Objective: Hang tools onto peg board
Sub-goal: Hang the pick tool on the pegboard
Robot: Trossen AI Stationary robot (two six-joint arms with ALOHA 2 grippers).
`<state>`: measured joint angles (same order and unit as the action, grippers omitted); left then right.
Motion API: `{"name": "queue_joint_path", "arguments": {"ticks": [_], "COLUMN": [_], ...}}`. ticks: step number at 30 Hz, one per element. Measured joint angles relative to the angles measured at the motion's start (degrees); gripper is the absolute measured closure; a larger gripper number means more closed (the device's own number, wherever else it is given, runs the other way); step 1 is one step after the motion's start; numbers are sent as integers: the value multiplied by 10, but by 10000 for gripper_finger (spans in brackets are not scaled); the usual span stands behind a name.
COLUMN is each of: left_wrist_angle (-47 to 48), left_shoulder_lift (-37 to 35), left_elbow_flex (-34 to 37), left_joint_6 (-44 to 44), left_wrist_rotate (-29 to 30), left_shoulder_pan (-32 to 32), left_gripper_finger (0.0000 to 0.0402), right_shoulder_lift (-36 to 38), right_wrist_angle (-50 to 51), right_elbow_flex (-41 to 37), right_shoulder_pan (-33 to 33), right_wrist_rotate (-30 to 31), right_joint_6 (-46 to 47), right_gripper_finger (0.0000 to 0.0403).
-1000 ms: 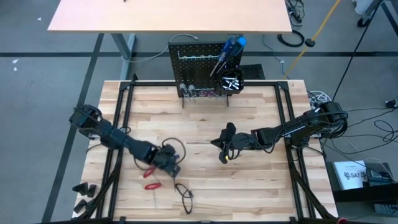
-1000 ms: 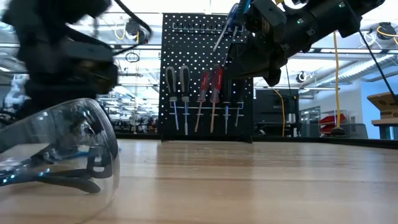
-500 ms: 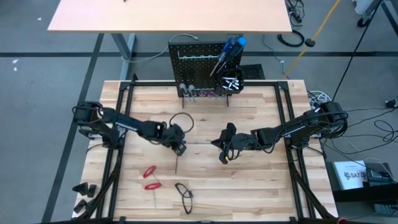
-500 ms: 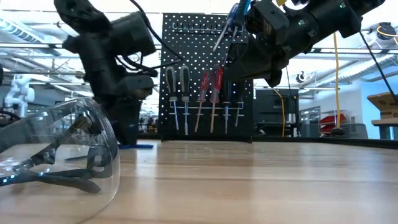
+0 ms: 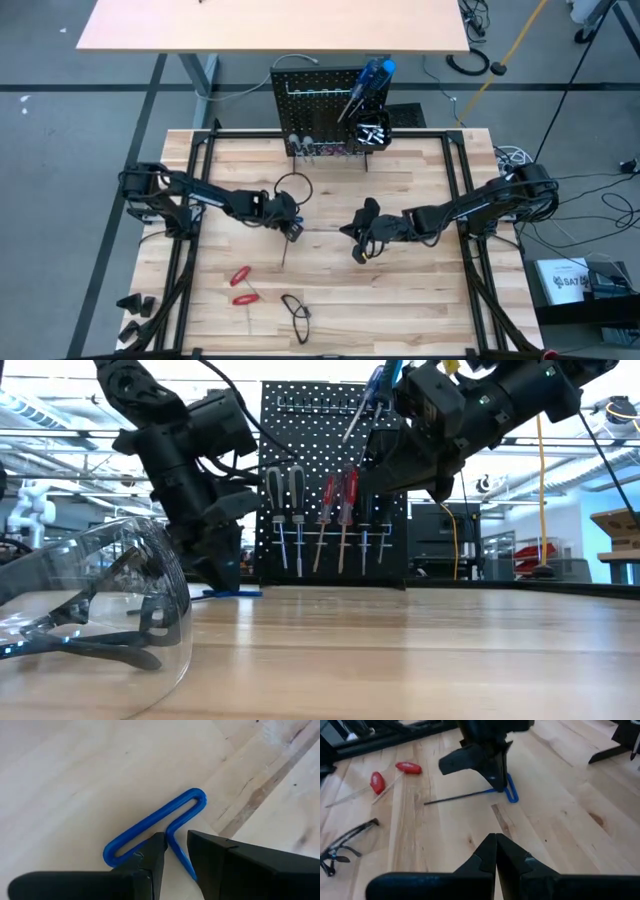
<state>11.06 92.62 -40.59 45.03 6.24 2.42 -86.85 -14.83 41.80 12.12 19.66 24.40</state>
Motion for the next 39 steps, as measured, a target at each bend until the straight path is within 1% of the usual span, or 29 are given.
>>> {"name": "queue_joint_path", "arguments": {"ticks": [3, 7, 10, 14, 16, 18, 22, 24, 26, 29, 31, 35, 38, 39], "left_wrist_angle": [5, 14, 18, 15, 17, 17, 17, 18, 31, 11, 17, 19, 21, 25], "left_shoulder_lift": [1, 6, 10, 27, 37, 43, 31, 10, -15, -62, -88, -140, -163, -165], "left_elbow_flex": [0, 0, 0, -1, -2, -2, -1, -3, -7, -24, -26, -27, -28, -28], "left_joint_6": [23, 25, 23, 9, 7, 0, -21, -30, -54, -81, -94, -99, -110, -111], "left_wrist_rotate": [51, 89, 109, 127, 138, 149, 148, 144, 125, 111, 105, 99, 97, 85], "left_shoulder_pan": [-28, -56, -70, -81, -83, -85, -85, -84, -83, -84, -84, -84, -84, -84], "left_gripper_finger": [306, 309, 331, 382, 392, 392, 397, 398, 400, 400, 401, 401, 401, 401], "right_shoulder_lift": [-12, -22, -28, -31, -31, -31, -31, -31, -31, -31, -31, -31, -31, -31], "right_wrist_angle": [0, 0, -8, -15, -17, -17, -18, -19, -19, -20, -20, -20, -20, -20], "right_elbow_flex": [0, 0, 0, 0, 0, 0, 0, 0, 0, 0, 0, 0, 0, 0], "right_shoulder_pan": [0, -1, -1, -1, -1, -1, -1, -1, -1, -1, -1, -1, -1, -1], "right_wrist_rotate": [0, 2, 3, 12, 14, 14, 14, 14, 14, 13, 13, 13, 13, 13], "right_joint_6": [0, 1, 0, 0, 0, 0, 1, 2, 1, 0, 0, 0, 0, 0], "right_gripper_finger": [403, 403, 403, 403, 403, 403, 403, 403, 403, 403, 403, 403, 403, 403]}}
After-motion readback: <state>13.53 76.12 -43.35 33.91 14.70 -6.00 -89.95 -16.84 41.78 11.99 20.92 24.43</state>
